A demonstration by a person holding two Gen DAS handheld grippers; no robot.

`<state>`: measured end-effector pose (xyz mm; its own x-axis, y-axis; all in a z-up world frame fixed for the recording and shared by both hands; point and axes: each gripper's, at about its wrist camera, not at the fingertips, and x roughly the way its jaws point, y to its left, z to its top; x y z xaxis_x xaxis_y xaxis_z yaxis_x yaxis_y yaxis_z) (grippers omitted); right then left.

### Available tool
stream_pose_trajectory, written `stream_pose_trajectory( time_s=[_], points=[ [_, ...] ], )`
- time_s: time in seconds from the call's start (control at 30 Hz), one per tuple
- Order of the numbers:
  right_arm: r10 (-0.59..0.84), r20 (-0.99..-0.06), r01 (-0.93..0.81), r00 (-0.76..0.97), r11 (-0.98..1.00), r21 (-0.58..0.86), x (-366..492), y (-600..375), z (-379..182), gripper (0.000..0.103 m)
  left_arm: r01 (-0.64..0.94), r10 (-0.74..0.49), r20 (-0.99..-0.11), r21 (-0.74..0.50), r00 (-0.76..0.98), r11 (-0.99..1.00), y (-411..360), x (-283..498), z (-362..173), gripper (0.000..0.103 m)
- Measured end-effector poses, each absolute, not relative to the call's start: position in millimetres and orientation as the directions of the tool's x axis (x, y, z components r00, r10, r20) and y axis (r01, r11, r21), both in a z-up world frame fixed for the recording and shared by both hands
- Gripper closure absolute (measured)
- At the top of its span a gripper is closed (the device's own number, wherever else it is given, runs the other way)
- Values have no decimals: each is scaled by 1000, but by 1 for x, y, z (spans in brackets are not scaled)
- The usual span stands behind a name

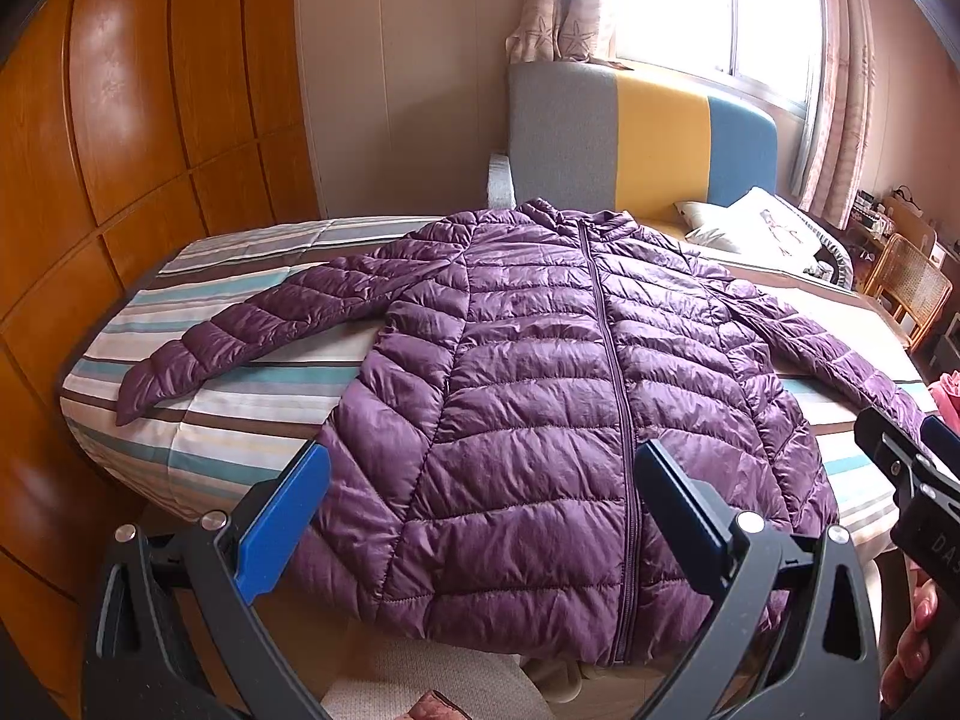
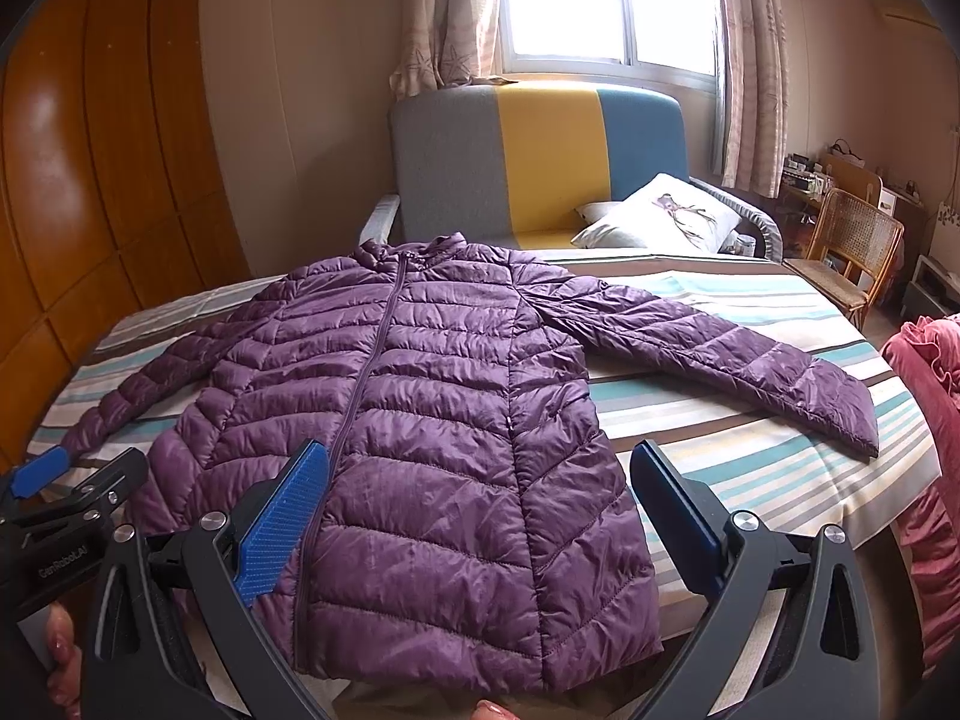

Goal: Fold large clothes

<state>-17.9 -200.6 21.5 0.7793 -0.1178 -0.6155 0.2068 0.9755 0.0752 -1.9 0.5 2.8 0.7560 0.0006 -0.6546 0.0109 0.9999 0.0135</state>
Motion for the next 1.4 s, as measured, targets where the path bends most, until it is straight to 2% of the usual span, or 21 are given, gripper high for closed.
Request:
stream_pose_trajectory(
  time_s=[1.4],
  points=[
    [-107, -633, 201, 766, 976, 79, -16, -201, 17, 3, 14, 3, -655, 21, 755, 1000, 1, -4, -1, 2]
  ],
)
